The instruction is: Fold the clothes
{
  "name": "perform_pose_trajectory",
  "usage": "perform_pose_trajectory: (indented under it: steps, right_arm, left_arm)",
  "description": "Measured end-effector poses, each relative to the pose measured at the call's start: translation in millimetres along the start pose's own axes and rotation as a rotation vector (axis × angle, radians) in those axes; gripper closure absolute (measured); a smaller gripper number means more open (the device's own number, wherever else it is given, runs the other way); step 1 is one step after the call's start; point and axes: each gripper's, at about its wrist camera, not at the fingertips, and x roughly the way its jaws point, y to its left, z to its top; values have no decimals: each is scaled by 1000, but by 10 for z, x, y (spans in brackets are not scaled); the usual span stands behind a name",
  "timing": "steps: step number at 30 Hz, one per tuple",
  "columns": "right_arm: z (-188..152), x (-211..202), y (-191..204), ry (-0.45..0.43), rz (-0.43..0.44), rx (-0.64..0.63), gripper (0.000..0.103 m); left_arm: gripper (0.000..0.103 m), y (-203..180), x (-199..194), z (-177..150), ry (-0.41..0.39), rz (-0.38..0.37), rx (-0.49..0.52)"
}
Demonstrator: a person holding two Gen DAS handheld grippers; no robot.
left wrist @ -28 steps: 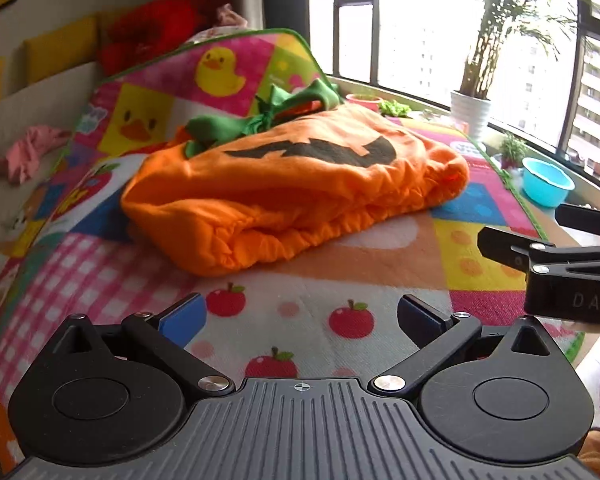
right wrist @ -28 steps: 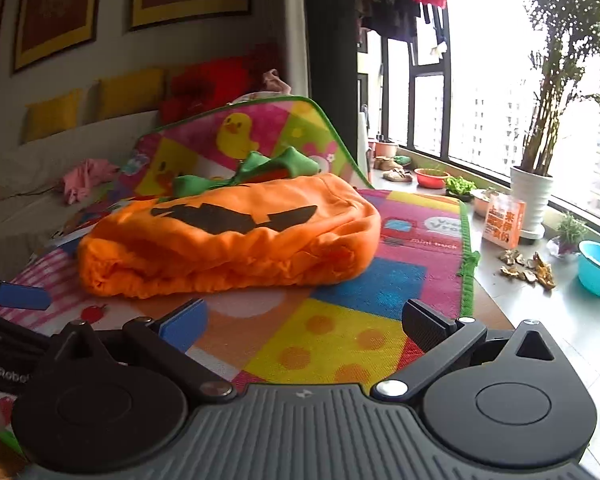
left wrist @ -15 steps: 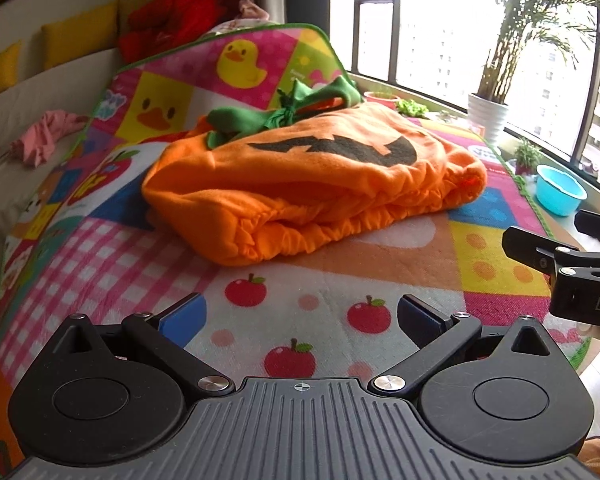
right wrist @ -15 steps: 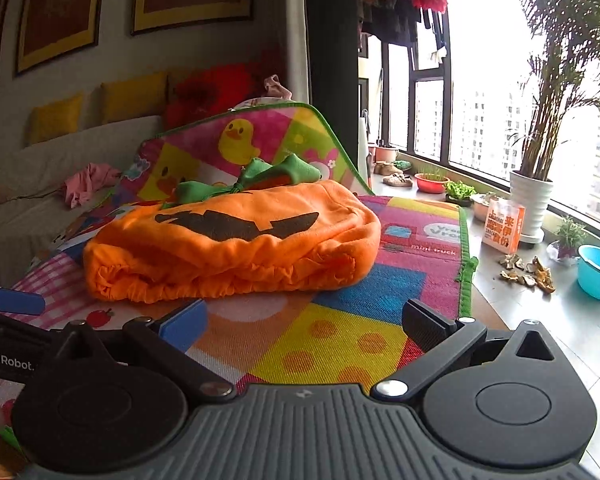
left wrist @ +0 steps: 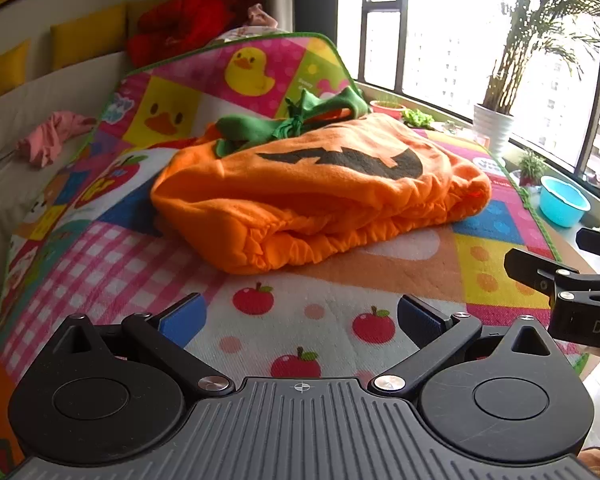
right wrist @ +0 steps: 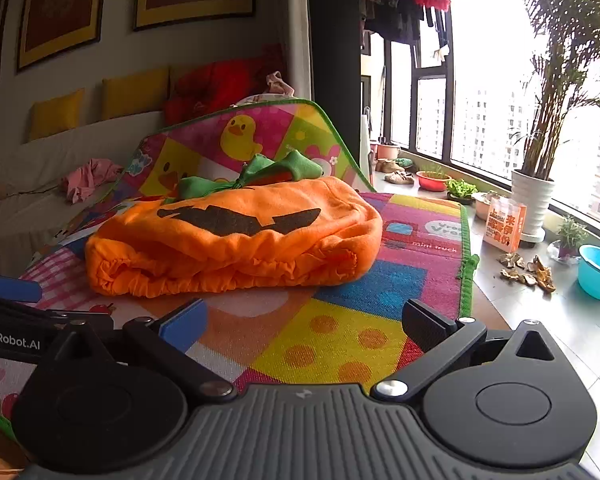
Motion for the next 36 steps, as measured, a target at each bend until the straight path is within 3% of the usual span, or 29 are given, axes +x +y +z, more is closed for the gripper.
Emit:
perform_pose_trajectory:
  steps: [36]
  right_arm:
    - [-14,7,15,11,2,-7,0]
  left_arm:
    - [0,20,-16,11,-8,-2,-9]
